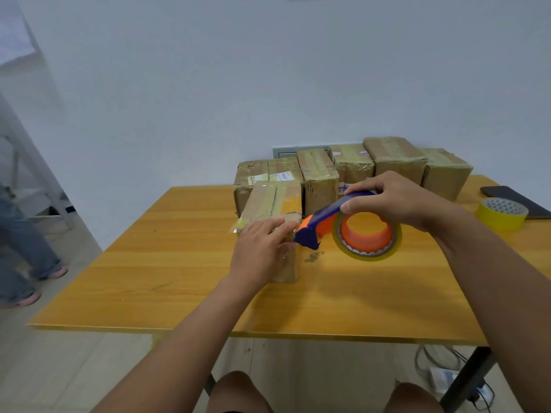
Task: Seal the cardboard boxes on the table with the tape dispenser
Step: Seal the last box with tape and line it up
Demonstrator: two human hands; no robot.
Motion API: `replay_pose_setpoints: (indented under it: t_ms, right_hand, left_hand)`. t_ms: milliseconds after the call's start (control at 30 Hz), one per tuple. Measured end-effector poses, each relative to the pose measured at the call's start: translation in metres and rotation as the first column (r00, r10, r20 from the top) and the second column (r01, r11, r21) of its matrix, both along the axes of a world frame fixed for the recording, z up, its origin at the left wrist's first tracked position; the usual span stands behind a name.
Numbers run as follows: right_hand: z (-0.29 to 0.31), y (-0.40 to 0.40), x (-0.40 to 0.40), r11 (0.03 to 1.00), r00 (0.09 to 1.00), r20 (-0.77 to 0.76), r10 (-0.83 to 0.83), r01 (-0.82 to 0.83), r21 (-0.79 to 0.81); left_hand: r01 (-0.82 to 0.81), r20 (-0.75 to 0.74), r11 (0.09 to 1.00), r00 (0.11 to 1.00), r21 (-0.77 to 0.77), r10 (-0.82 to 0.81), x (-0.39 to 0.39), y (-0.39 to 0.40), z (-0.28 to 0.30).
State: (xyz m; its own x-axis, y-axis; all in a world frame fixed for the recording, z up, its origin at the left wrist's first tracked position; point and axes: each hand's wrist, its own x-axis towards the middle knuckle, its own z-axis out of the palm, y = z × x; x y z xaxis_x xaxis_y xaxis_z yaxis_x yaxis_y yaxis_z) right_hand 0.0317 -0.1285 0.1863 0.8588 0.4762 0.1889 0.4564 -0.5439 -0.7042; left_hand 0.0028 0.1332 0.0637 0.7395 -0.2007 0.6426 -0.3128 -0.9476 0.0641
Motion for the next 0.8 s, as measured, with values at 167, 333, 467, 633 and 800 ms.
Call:
replay_pose_setpoints:
  t_ms: [167, 333, 467, 633, 800]
  right_hand:
    - [0.004, 0.002, -0.004, 1.0, 1.0, -0.014, -0.021, 0.021, -0.002]
    - [0.002, -0.007, -0.001, 0.999, 0.999, -0.02, -0.041, 0.041, 0.008]
    - [-0.002, -0.005, 0.004, 1.0, 0.999, -0.028, -0.028, 0.027, -0.005]
    - [0.006, 0.002, 0.006, 0.999, 0.994, -0.106, -0.032, 0.034, 0.012]
    - [0.015, 0.006, 0.004, 0.998, 0.997, -0.068, -0.04, 0.036, -0.053]
  left_hand:
    - [-0.011, -0.019, 1.0, 1.0, -0.012, 0.011, 0.001, 0.0, -0.001]
    - [-0.005, 0.001, 1.0, 1.0, -0.016, 0.005, 0.0, 0.0, 0.001]
    - [-0.005, -0.027, 0.999, 1.0, -0.039, 0.003, 0.001, 0.0, 0.002]
    - [-0.022, -0.096, 0.999, 0.995, -0.031, 0.019, 0.001, 0.0, 0.004]
    - [-0.027, -0.139, 0.999, 0.99, -0.02, 0.024, -0.001, 0.0, 0.009]
